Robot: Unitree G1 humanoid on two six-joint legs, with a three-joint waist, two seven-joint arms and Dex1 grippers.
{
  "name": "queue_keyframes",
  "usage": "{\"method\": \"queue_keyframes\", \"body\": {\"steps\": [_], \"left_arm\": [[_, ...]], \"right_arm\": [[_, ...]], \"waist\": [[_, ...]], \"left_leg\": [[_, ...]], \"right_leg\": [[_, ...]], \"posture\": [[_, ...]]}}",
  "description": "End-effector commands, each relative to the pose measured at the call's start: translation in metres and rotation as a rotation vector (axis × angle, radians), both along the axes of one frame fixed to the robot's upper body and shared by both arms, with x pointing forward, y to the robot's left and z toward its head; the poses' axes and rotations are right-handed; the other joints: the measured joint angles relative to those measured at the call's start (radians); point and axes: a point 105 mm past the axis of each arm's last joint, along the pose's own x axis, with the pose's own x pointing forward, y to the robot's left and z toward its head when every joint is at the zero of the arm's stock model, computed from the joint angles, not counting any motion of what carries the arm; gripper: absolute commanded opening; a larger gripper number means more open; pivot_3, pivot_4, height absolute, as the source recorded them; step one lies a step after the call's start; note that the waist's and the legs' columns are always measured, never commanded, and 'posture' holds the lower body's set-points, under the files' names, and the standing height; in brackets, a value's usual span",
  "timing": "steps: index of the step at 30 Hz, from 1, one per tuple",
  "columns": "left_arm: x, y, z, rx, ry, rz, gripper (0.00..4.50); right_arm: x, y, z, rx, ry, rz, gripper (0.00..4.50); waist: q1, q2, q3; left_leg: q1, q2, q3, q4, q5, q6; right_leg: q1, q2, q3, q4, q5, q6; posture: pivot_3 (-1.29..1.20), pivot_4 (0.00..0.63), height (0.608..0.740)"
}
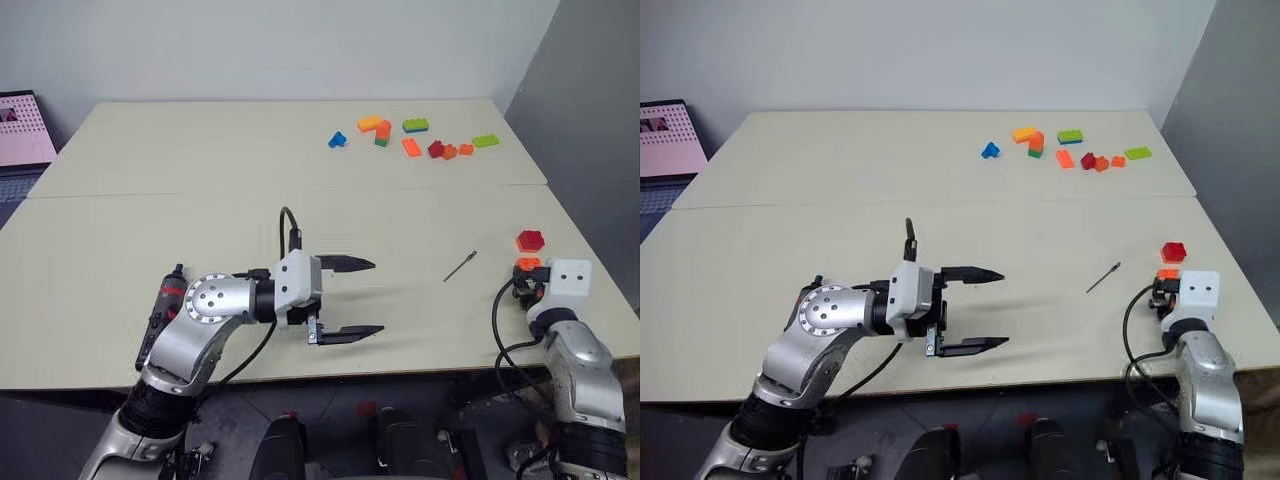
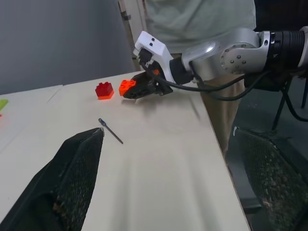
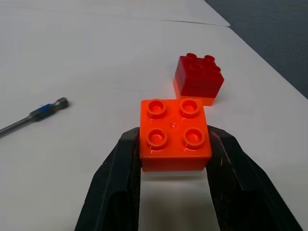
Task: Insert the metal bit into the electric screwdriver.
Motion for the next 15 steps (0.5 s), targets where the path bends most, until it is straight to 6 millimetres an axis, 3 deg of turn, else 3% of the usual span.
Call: {"method": "queue_keyframes", "body": {"steps": [1, 2, 6, 11, 13, 15], "left_arm": [[-0.002, -0.004, 0.006, -0.013, -0.041, -0.008, 4.5], [-0.002, -0.003, 0.005, -0.011, -0.04, -0.003, 4.5], [0.0, 0.002, 0.0, 0.026, -0.007, 0.028, 4.5], [0.007, 0.008, 0.001, 0.029, 0.004, 0.104, 4.5], [0.01, 0.017, 0.003, 0.039, 0.016, 0.156, 4.5], [0.015, 0.03, 0.003, 0.086, 0.051, 0.242, 4.5]], "right_arm": [[0.004, -0.016, 0.007, 0.03, -0.015, -0.064, 1.47], [0.005, -0.018, 0.006, 0.046, -0.012, -0.071, 1.47], [0.004, -0.021, 0.009, 0.083, -0.024, -0.081, 2.7], [0.004, -0.012, 0.024, 0.17, -0.082, 0.01, 3.78], [-0.002, -0.015, 0.032, 0.106, -0.074, 0.044, 4.33], [-0.008, -0.02, 0.044, -0.008, -0.071, 0.09, 4.49]], "waist": [[0.001, 0.0, 0.0], [0.002, 0.0, 0.0], [0.002, 0.0, 0.0], [0.001, 0.0, 0.0], [0.001, 0.001, 0.0], [0.001, 0.001, 0.0]], "left_leg": [[0.0, 0.0, 0.0, 0.0, 0.0, 0.0], [0.0, 0.0, 0.001, 0.0, 0.0, 0.0], [0.0, 0.0, 0.001, -0.001, 0.0, 0.0], [0.0, 0.0, 0.001, -0.001, 0.0, 0.0], [0.0, 0.0, 0.001, -0.001, 0.0, 0.0], [0.0, 0.0, 0.001, -0.001, 0.0, 0.0]], "right_leg": [[0.0, 0.0, 0.001, 0.0, 0.0, 0.001], [0.0, 0.0, 0.001, 0.0, 0.001, 0.001], [-0.001, 0.0, 0.001, 0.0, 0.001, 0.003], [-0.001, 0.0, 0.001, -0.001, 0.001, 0.002], [-0.001, 0.0, 0.002, 0.0, 0.001, 0.002], [-0.001, 0.0, 0.002, 0.0, 0.001, 0.002]], "posture": [[0.0, 0.15, 0.74], [0.0, 0.15, 0.74], [0.0, 0.15, 0.74], [0.0, 0.15, 0.74], [0.0, 0.15, 0.74], [0.0, 0.15, 0.74]]}}
